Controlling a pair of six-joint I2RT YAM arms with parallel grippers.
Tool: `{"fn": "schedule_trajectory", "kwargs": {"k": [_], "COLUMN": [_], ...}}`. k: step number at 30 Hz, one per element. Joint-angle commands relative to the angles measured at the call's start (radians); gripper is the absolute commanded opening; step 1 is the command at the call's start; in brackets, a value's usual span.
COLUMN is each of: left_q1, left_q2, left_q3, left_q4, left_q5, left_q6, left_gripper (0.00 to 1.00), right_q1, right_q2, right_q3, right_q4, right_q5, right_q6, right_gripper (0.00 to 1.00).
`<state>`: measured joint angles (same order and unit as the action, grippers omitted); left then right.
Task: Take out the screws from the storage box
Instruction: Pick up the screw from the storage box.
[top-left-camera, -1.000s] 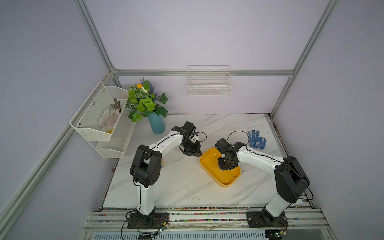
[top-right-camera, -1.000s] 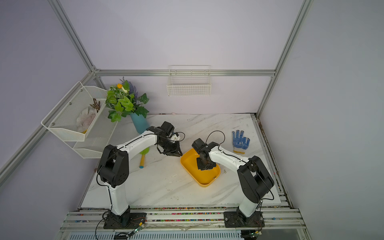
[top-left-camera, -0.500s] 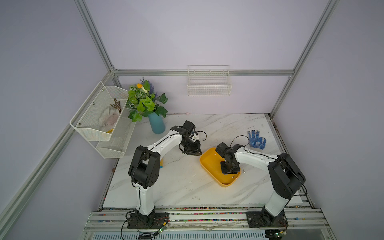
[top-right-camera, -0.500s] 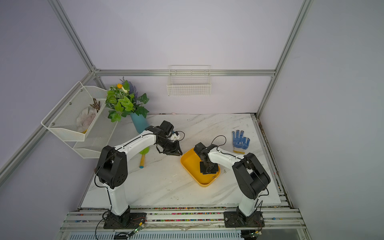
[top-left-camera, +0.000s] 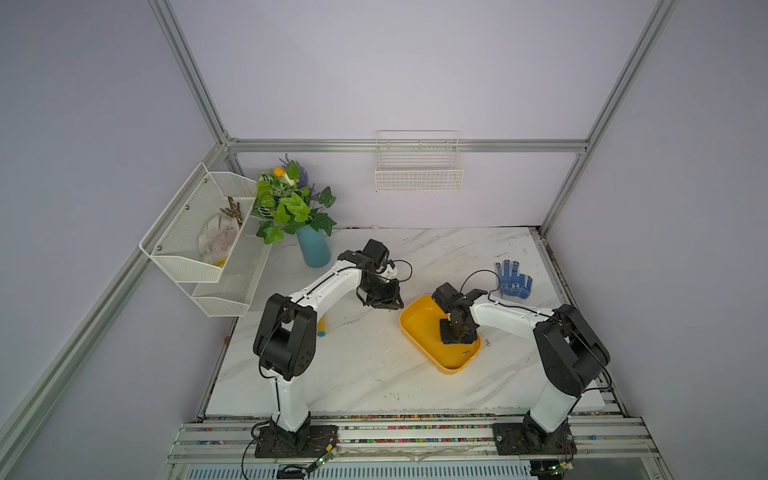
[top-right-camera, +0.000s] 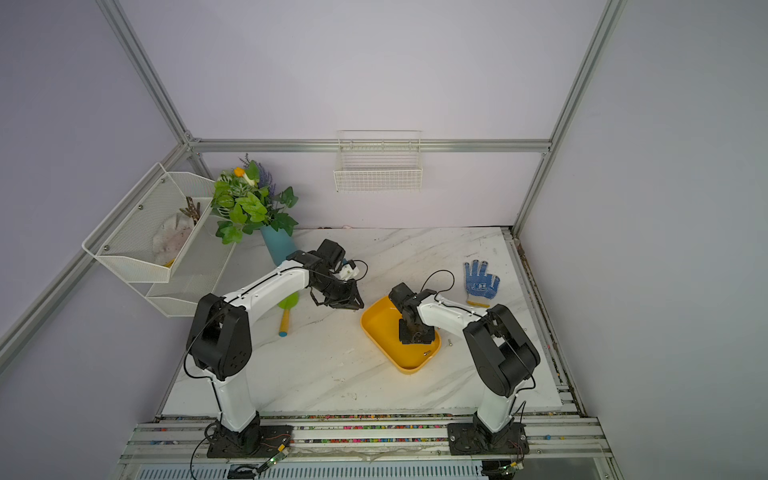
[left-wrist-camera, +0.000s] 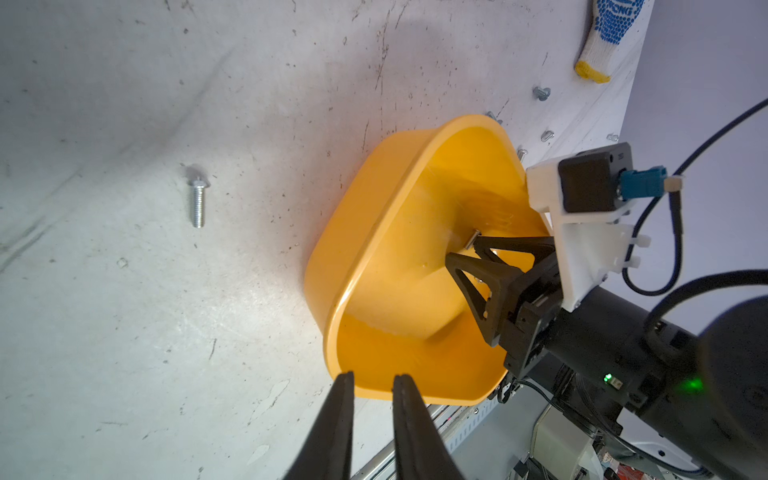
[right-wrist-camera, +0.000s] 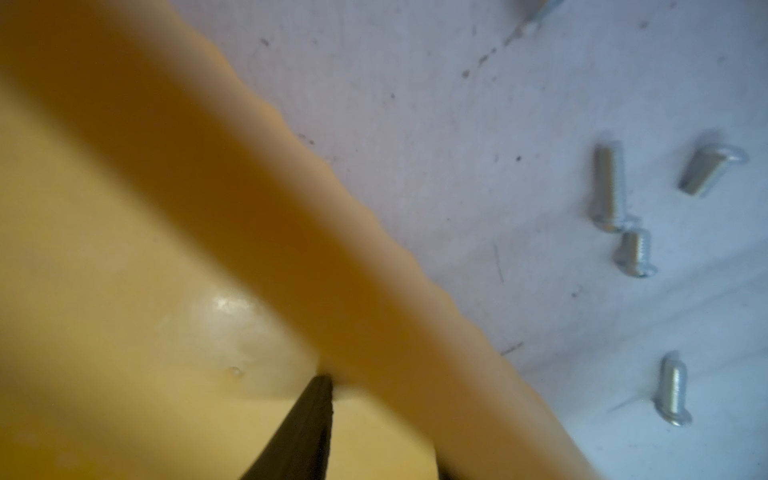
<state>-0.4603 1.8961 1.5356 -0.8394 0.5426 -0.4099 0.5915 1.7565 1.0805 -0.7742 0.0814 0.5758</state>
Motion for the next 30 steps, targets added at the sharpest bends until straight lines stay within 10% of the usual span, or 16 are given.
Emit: {"fn": "schedule_trajectory", "kwargs": {"k": [1, 30], "left_q1": [0.005, 0.004], "left_q2": [-0.018, -0.018], "left_q3": [-0.023, -0.021], "left_q4": [-0.033, -0.049], "left_q5": [0.006, 0.002], "left_q6": [0.017, 0.024], "left_gripper": [0.23, 0.23], "right_q1": [-0.006, -0.019], "right_q2": [0.037, 0.100], "right_q3": [-0.020, -0.052], "right_q4": [0.031, 0.147], "right_q5": [0.009, -0.023], "right_q6": [-0.009, -0.093], "right_gripper": [0.44, 0.14]}}
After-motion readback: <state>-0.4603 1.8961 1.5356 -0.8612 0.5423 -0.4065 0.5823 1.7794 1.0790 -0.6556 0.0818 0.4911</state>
